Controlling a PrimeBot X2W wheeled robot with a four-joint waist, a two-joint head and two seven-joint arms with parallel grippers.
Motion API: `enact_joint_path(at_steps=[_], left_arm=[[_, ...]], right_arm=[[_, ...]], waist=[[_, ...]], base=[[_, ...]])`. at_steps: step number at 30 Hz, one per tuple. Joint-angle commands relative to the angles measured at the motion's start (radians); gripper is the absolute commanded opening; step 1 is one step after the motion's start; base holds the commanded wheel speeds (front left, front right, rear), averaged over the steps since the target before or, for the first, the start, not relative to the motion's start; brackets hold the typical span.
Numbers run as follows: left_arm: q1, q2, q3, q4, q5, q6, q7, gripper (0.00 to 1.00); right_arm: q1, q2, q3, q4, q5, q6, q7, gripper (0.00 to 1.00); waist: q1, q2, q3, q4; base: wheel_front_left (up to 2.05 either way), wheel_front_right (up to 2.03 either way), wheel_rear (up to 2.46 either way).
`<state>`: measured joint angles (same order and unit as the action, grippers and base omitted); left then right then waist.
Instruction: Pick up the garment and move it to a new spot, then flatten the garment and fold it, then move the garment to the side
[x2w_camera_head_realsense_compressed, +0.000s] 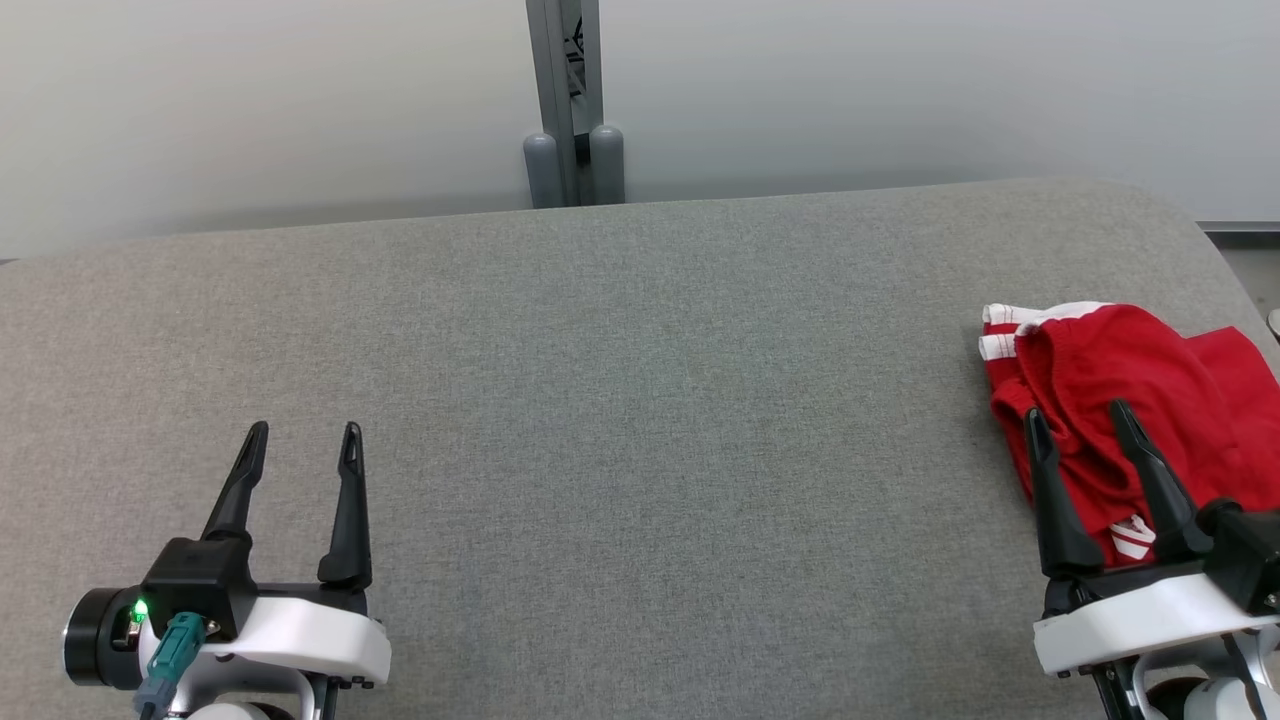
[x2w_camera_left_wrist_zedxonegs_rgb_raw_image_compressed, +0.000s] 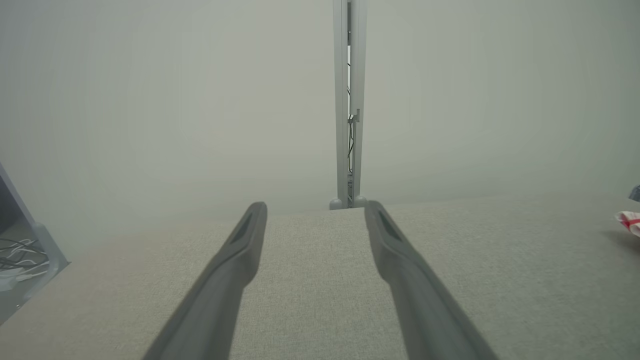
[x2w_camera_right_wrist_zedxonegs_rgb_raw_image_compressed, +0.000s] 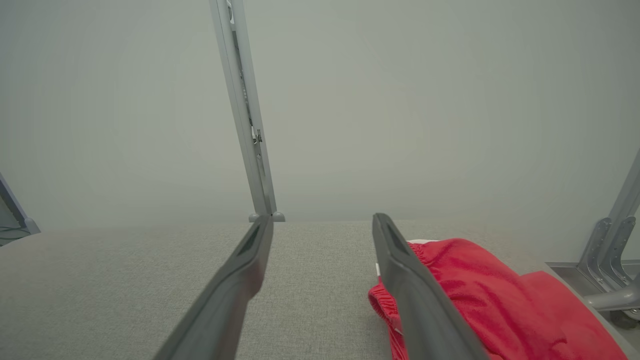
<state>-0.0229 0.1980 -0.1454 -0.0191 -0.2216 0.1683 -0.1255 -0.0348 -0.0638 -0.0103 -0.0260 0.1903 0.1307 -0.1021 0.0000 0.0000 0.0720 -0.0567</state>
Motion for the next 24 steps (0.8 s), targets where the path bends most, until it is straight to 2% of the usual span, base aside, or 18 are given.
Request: enact_joint_path(at_steps=[1, 9, 24], left_arm=[[0.011, 0.0, 0.005, -0.002, -0.009, 0.003, -0.001, 1.0], [0.013, -0.004, 0.0, 0.002, -0.036, -0.005, 0.009, 1.0], [0.009, 0.003, -0.004, 0.009, -0.041, 0.008, 0.019, 1.0]], right_arm=[[0.002, -0.001, -0.001, -0.006, 0.007, 0.0, 0.001, 1.0], [0.009, 0.004, -0.004, 0.0, 0.012, 0.0, 0.001, 1.0], [0.002, 0.008, 0.0, 0.009, 0.02, 0.0, 0.0, 1.0]], waist=[[0.0, 0.0, -0.001, 0.0], [0.0, 0.0, -0.008, -0.004], [0.0, 0.0, -0.014, -0.003]], base=[[0.0, 0.0, 0.0], [0.0, 0.0, 0.0], [0.0, 0.0, 0.0]])
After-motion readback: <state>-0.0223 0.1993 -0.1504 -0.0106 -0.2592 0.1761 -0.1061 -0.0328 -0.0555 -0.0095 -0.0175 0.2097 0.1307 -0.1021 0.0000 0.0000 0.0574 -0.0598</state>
